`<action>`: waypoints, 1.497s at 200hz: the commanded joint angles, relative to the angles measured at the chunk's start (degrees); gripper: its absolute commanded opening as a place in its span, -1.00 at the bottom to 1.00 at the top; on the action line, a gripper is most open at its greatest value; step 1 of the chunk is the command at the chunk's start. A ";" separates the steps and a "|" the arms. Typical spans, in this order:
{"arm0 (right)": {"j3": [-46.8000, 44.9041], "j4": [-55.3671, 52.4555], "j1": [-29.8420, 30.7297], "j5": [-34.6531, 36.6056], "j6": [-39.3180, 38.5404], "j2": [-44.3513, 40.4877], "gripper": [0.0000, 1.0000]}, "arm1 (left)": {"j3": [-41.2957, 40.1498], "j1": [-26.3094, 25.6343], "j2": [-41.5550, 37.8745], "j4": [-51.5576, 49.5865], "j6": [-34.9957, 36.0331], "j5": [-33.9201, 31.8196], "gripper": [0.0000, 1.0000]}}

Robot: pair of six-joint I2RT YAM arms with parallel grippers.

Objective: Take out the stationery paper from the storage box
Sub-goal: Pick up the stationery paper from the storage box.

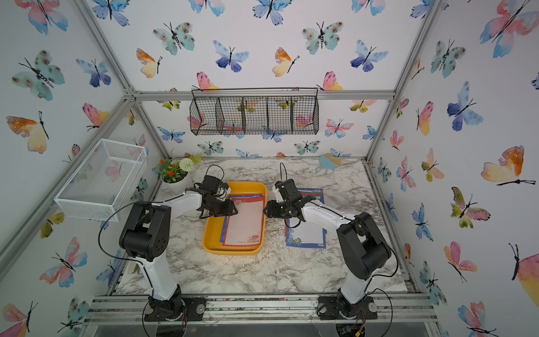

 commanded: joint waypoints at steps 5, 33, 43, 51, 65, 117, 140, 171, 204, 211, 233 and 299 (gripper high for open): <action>0.83 -0.45 0.46 -0.26 0.03 0.55 0.01 | 0.81 -0.66 0.59 -2.55 1.17 -3.87 0.05; 0.79 -0.44 0.47 -0.41 -0.01 0.73 -0.03 | 0.81 -0.84 -0.15 -2.55 1.08 -5.47 0.07; 0.75 -0.44 0.47 -0.41 0.03 0.71 -0.03 | 0.85 -0.84 -0.65 -2.48 0.91 -6.04 0.09; 0.67 -0.43 0.47 -0.33 0.03 0.73 -0.03 | 0.81 -1.00 -1.27 -2.22 0.97 -6.47 0.10; 0.66 -0.44 0.47 -0.32 0.12 0.73 -0.03 | 0.38 -1.06 -2.34 -1.30 1.00 -7.00 0.11; 0.48 -0.45 0.47 0.02 0.12 0.73 -0.05 | -0.33 -1.10 -4.17 0.01 0.99 -8.09 0.13; 0.31 -0.41 0.50 0.03 0.12 0.81 -0.05 | -0.16 -1.11 -3.84 -0.05 1.08 -7.61 0.13; 0.13 -0.20 0.55 -0.15 0.21 0.91 -0.05 | 0.02 -1.11 -2.53 -0.35 0.99 -5.30 0.09; -0.31 0.05 0.55 -0.50 0.29 0.98 -0.05 | 0.54 -1.06 -1.16 -1.30 1.08 -3.90 0.06; -0.45 0.23 0.55 -0.74 0.38 1.05 -0.05 | 0.71 -1.11 -0.74 -1.59 1.08 -3.77 0.06; -0.87 0.79 0.55 -1.50 0.63 1.34 -0.07 | 0.98 -1.10 -0.26 -2.24 1.08 -3.88 0.06; -2.06 3.62 0.55 -4.24 2.04 2.21 -0.17 | 1.20 -1.11 -0.16 -2.29 0.91 -1.50 -0.03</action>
